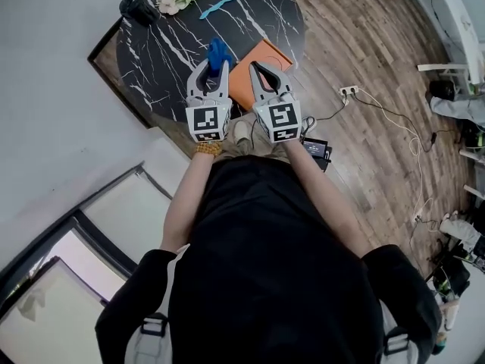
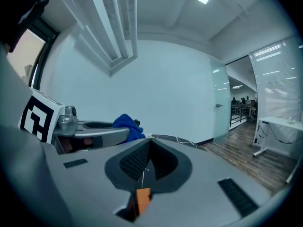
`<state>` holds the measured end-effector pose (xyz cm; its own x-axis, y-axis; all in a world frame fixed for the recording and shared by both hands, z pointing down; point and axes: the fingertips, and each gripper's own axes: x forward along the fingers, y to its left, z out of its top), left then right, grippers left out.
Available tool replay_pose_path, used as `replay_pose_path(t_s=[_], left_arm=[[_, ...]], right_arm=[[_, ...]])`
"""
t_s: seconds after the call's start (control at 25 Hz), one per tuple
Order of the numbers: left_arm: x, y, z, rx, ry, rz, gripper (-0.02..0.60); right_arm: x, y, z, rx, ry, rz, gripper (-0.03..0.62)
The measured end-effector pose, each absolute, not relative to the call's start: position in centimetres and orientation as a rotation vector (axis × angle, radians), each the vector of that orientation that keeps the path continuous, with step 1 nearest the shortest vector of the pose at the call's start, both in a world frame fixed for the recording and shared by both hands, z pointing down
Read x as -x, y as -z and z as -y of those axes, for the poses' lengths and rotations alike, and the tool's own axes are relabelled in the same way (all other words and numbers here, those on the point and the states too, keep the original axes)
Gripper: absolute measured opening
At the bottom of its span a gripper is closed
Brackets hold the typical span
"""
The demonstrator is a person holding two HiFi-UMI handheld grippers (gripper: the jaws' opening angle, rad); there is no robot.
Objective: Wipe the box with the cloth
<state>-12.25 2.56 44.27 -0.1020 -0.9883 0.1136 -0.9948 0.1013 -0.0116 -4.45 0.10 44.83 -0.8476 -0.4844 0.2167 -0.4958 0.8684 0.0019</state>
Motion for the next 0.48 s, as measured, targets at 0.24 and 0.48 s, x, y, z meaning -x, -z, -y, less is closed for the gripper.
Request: replay_pose_path(t_s=[0.24, 0.48], left_arm=[[11.8, -44.5, -3.4, -2.065, -0.174, 2.263, 0.103], [11.5, -45.6, -4.5, -2.052, -0.186, 2.257, 0.103]], right_arm=[[5.0, -45.8, -1.8, -0.692, -0.107, 2.830, 0.005], [4.5, -46.3, -3.0, -0.679, -0.098, 2.816, 0.005]])
